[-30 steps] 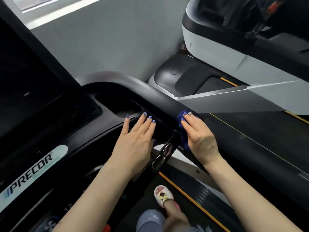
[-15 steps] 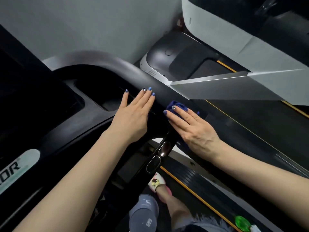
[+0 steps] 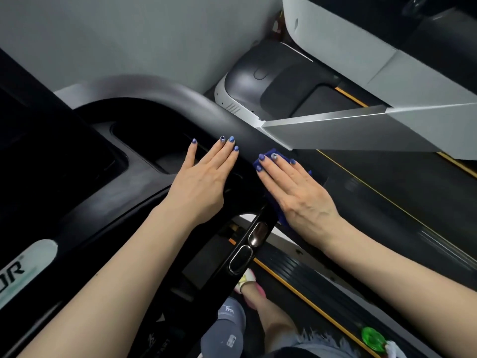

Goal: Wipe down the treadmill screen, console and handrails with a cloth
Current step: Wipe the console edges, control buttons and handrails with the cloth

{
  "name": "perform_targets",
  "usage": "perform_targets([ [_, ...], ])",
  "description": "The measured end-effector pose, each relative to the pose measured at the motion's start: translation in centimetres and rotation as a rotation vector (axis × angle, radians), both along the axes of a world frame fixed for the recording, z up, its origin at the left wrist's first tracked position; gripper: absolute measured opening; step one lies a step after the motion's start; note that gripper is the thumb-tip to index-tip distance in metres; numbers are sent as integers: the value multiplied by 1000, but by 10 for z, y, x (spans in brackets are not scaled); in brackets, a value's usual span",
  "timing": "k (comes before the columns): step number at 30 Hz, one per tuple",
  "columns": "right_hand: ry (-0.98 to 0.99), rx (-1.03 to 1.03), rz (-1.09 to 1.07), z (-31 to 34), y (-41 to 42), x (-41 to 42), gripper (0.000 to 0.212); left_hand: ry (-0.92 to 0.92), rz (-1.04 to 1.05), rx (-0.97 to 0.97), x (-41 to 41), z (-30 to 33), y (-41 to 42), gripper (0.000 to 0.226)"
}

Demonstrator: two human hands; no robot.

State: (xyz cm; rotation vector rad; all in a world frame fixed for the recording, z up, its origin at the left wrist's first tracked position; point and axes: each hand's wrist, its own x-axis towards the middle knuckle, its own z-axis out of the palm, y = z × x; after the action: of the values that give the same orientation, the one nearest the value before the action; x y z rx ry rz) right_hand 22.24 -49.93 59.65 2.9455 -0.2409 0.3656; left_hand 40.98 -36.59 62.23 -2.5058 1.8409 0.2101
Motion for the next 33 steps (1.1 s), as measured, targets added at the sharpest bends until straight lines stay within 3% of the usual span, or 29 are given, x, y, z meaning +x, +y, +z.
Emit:
perform_targets([
  [5, 98, -6, -91, -5, -7, -20, 50, 27, 12, -28, 7, 3, -2, 75],
  [8, 37, 125, -170, 2, -13, 3, 50, 43, 25, -26, 5, -2, -7, 76],
  [13, 56, 181, -130, 10, -22, -7, 53, 56, 30, -30, 1, -9, -3, 79],
  [20, 111, 354, -278, 9, -28, 33, 81, 72, 59, -36, -1, -7, -5, 78],
  [26, 143, 314, -310, 12, -25, 40, 74, 55, 97, -26, 9, -6, -6, 79],
  [33, 236, 244, -264, 6, -21, 54, 81, 88, 141, -9, 17, 0, -1, 84],
])
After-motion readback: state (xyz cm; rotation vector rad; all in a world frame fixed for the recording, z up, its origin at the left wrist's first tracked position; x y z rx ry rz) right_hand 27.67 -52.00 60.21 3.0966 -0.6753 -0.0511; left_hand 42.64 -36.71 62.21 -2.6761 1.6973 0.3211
